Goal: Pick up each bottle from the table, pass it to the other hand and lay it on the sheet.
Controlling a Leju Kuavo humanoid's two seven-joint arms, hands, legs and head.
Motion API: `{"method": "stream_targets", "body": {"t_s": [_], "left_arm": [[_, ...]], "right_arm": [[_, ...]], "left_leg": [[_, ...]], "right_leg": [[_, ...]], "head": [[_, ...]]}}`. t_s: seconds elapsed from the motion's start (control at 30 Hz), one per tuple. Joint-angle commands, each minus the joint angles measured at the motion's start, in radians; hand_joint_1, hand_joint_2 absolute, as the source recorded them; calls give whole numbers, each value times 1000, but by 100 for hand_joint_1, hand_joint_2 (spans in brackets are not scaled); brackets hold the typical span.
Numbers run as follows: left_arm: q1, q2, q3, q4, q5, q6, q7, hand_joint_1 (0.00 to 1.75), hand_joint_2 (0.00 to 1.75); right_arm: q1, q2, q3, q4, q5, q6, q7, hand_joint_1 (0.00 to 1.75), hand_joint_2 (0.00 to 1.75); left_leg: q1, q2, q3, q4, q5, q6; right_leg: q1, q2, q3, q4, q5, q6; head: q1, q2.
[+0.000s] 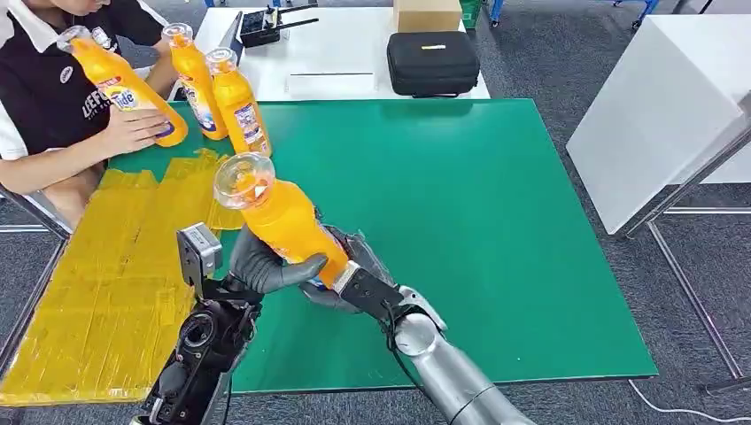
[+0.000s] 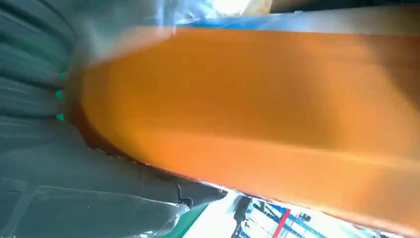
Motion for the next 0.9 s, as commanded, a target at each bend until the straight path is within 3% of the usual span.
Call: {"method": "stream_targets", "body": {"t_s": [0.03, 0.13, 0.2, 0.27, 0.33, 0.4, 0.5, 0.53, 0.57, 0.6, 0.83, 0.9], "left_arm": [[-36, 25, 59, 37, -67, 124, -47, 175, 175], [-51, 48, 56, 54, -412, 427, -77, 175, 175], [-55, 67, 77, 81, -584, 545, -56, 175, 175], [-54, 78, 92, 98, -638, 567, -62, 175, 175], [-60, 92, 107, 149, -920, 718, 21, 175, 175], [-36, 26, 288, 108, -1433, 728, 121, 175, 175], [-47, 52, 292, 142, -1700, 728, 244, 175, 175], [-52, 89, 266, 161, -1747, 728, 299, 175, 175], [-98, 243, 91, 229, -1747, 728, 489, 175, 175], [-143, 296, -38, 304, -1747, 728, 614, 175, 175], [-170, 307, -78, 355, -1747, 728, 645, 175, 175], [-220, 359, -195, 408, -1747, 689, 726, 175, 175]], "right_arm": [[45, -75, -37, -115, -51, -54, -3, 0, 175], [105, -108, -107, -240, -137, -60, -1, 0, 175], [147, -128, -162, -315, -194, -57, 6, 0, 175], [166, -133, -180, -343, -204, -49, 12, 0, 175], [201, -135, -222, -385, -222, -79, 12, 0, 175], [251, -138, -264, -452, -218, -117, 29, 0, 175], [295, -154, -322, -503, -217, -145, 51, 0, 175], [303, -154, -334, -509, -217, -148, 53, 0, 175], [315, -156, -355, -518, -220, -150, 54, 0, 175], [327, -156, -372, -524, -223, -150, 54, 0, 175], [339, -156, -380, -531, -223, -146, 52, 0, 175], [336, -145, -381, -530, -223, -147, 52, 0, 175]], "left_leg": [[2, -2, 3, 0, -1, -3], [1, -3, 2, 0, 0, -2], [1, -4, 1, 0, 0, -2], [2, -4, 4, 0, -2, -4], [2, -3, 5, 0, -2, -4], [2, -3, 5, 0, -2, -4], [1, -3, 3, 0, -1, -3], [2, -3, 4, 0, -2, -4], [1, -3, 3, 0, -1, -2], [1, -3, 4, 0, -1, -4], [2, -1, 2, 0, 0, -3], [2, 0, 1, 0, 0, -3]], "right_leg": [[2, -4, 4, 0, -2, -3], [2, -4, 3, 0, -1, -2], [1, -5, 2, 0, -1, -2], [2, -6, 6, 0, -3, -3], [2, -5, 6, 0, -2, -3], [2, -5, 6, -1, -2, -4], [2, -4, 4, 0, -2, -3], [2, -5, 6, 0, -3, -3], [1, -4, 4, 0, -1, -2], [2, -4, 5, 0, -2, -3], [2, -4, 1, 0, -1, -2], [2, -2, 1, 0, -1, -2]], "head": [[0, 0], [0, 0], [0, 0], [0, 0], [0, 0], [0, 0], [0, 0], [0, 0], [0, 0], [0, 0], [0, 0], [0, 0]]}}
